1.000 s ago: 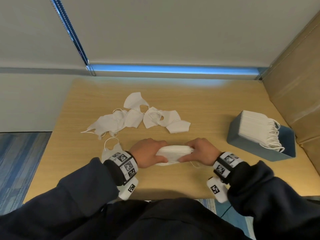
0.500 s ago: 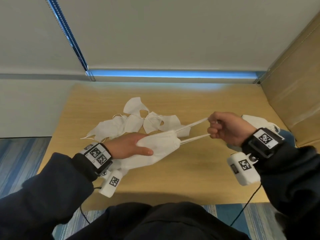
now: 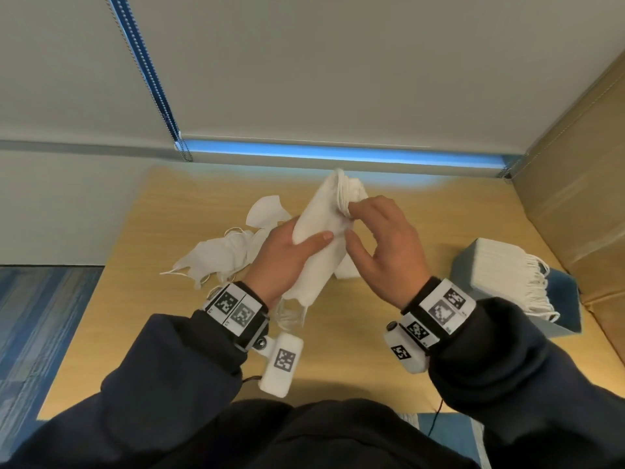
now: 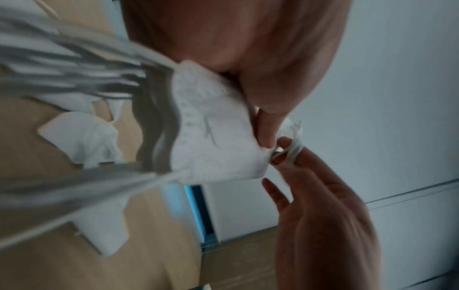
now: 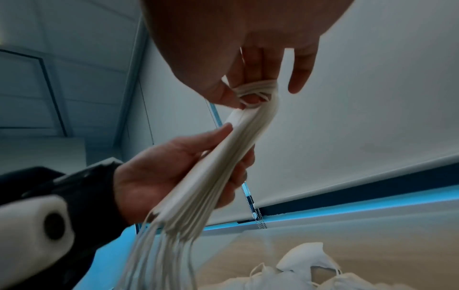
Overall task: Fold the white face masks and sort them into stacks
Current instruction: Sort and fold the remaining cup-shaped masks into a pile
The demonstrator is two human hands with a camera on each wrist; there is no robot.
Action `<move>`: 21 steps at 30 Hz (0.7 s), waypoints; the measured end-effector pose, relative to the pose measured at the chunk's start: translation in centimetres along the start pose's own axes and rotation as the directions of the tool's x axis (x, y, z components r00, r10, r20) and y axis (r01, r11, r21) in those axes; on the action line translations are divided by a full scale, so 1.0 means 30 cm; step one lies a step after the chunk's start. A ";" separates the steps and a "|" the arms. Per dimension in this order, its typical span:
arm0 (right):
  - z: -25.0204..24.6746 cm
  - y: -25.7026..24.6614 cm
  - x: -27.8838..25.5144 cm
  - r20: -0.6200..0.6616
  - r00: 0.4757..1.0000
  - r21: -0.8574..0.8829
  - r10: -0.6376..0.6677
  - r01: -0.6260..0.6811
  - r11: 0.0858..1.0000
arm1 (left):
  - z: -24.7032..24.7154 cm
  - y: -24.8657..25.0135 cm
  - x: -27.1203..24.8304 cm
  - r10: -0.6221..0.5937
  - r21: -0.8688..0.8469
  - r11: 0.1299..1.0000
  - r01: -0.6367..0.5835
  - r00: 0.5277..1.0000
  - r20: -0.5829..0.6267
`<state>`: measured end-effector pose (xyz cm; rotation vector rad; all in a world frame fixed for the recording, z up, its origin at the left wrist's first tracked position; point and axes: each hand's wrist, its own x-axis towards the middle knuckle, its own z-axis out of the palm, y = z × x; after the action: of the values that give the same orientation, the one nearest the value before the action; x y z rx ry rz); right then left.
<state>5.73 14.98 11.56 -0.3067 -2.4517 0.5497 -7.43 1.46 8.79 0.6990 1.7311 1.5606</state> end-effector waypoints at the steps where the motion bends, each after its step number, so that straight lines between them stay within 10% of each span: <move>1: 0.009 -0.004 -0.005 0.013 1.000 -0.018 -0.019 0.019 1.000 | 0.003 0.020 0.006 0.026 0.015 1.000 -0.025 0.999 -0.044; 12: -0.058 -0.022 -0.007 -0.103 0.978 0.309 0.184 -0.144 0.940 | 0.015 0.101 0.028 0.163 0.178 0.974 -0.142 0.981 -0.109; 18: -0.160 -0.014 0.062 -0.021 0.711 0.883 0.702 -0.316 0.347 | -0.008 0.126 0.031 0.189 0.102 0.976 -0.191 0.982 0.027; 21: -0.177 0.017 0.107 0.251 0.808 0.861 0.533 -0.439 0.259 | -0.013 0.138 0.035 0.165 0.053 0.982 -0.180 0.962 0.218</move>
<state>6.44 18.18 16.85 -0.6069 -1.5417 1.9790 -8.63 2.58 12.75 1.0392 1.6078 1.4815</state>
